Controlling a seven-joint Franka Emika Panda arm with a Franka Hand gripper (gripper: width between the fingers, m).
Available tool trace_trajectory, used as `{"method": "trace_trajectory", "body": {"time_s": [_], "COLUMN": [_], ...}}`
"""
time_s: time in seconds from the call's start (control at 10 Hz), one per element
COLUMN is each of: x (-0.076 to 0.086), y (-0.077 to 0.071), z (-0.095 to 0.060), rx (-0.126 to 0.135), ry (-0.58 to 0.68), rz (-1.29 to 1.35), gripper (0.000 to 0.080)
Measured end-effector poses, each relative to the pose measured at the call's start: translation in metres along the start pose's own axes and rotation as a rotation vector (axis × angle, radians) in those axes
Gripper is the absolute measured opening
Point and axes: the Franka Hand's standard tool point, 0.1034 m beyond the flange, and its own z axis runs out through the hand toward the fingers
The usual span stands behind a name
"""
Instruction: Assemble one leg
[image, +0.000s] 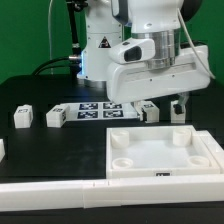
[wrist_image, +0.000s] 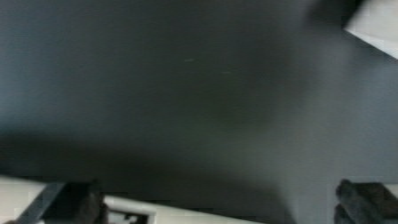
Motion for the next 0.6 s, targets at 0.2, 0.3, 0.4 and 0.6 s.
{"method": "trace_trajectory", "body": {"time_s": [0.2, 0.3, 0.4, 0.6], "x": [-0.006, -0.008, -0.009, -0.01], "y": [-0.021, -0.031, -0.037, -0.034], "z": [0.001, 0.002, 0.002, 0.003], "rx": [0.011, 0.015, 0.018, 0.015], "ry": [-0.009, -0.013, -0.016, -0.058], "rz": [0.204, 0.31, 0.339, 0.307], "gripper": [0.0649, 0.0649, 0.0649, 0.0649]}}
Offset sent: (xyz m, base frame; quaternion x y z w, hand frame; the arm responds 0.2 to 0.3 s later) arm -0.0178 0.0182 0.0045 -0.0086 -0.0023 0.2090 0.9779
